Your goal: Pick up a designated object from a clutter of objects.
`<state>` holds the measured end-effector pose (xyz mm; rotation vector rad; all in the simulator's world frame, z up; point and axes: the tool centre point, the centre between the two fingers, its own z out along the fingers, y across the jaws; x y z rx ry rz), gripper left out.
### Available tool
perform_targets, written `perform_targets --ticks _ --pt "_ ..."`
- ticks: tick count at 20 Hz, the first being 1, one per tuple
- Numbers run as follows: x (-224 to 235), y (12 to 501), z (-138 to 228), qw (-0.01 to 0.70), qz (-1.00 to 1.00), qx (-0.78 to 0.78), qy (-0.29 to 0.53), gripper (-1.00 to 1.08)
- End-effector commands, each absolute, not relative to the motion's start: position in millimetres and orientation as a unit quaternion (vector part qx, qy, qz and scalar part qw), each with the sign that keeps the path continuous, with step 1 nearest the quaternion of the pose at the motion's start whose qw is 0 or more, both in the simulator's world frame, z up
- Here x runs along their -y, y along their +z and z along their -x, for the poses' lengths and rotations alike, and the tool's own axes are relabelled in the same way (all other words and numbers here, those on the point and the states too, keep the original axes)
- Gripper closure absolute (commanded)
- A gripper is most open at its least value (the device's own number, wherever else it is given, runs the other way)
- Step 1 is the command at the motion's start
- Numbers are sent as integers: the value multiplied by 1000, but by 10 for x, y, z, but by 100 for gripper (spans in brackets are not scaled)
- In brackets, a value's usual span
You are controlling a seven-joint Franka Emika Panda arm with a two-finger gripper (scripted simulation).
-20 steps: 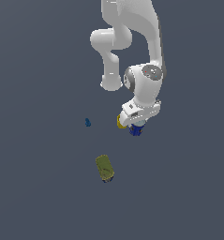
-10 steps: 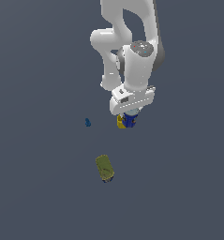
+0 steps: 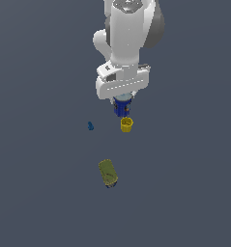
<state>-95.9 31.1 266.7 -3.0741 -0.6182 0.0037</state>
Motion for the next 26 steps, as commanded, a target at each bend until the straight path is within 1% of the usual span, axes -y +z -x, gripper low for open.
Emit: perform_targets --ticks 1,10,15,21,26 --pt "-161 2914 985 3 980 197 0 108" --pt "380 3737 1065 2 980 197 0 108" --pt "620 4103 1088 1 981 196 0 108" --pt "808 4391 1094 0 981 196 0 108" --pt "874 4494 1088 0 981 196 0 108"
